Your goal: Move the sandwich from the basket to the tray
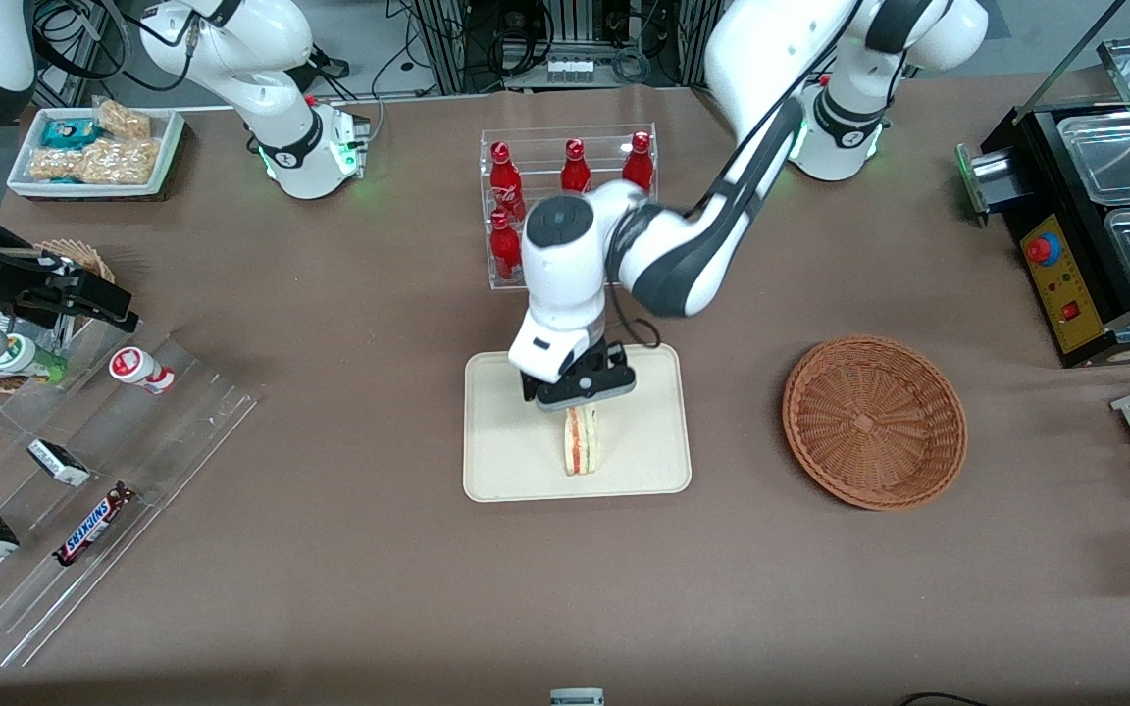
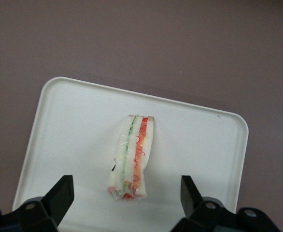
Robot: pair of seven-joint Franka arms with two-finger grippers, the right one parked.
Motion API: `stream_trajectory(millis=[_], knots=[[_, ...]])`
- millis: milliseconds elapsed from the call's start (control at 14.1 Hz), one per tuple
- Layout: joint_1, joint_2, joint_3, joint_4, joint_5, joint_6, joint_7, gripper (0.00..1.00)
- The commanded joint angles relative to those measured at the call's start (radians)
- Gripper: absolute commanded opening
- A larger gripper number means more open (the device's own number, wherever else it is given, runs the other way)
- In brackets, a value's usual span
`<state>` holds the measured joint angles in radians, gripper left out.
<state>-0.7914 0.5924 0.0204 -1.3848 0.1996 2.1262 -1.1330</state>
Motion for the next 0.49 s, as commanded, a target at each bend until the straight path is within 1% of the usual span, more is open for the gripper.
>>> stream_trajectory(millis=[0,71,141,283,424], knots=[[0.036,-0.132,0.004,-0.059,0.020,-0.101,-0.002,1.00],[0.094,-0.163,0.001,-0.066,0.011,-0.150,0.005,1.00],[0.136,-0.180,-0.002,-0.081,-0.003,-0.164,0.025,1.00],[0.219,-0.226,-0.002,-0.144,-0.044,-0.170,0.178,1.00],[0.314,-0.304,-0.002,-0.242,-0.093,-0.172,0.347,1.00]])
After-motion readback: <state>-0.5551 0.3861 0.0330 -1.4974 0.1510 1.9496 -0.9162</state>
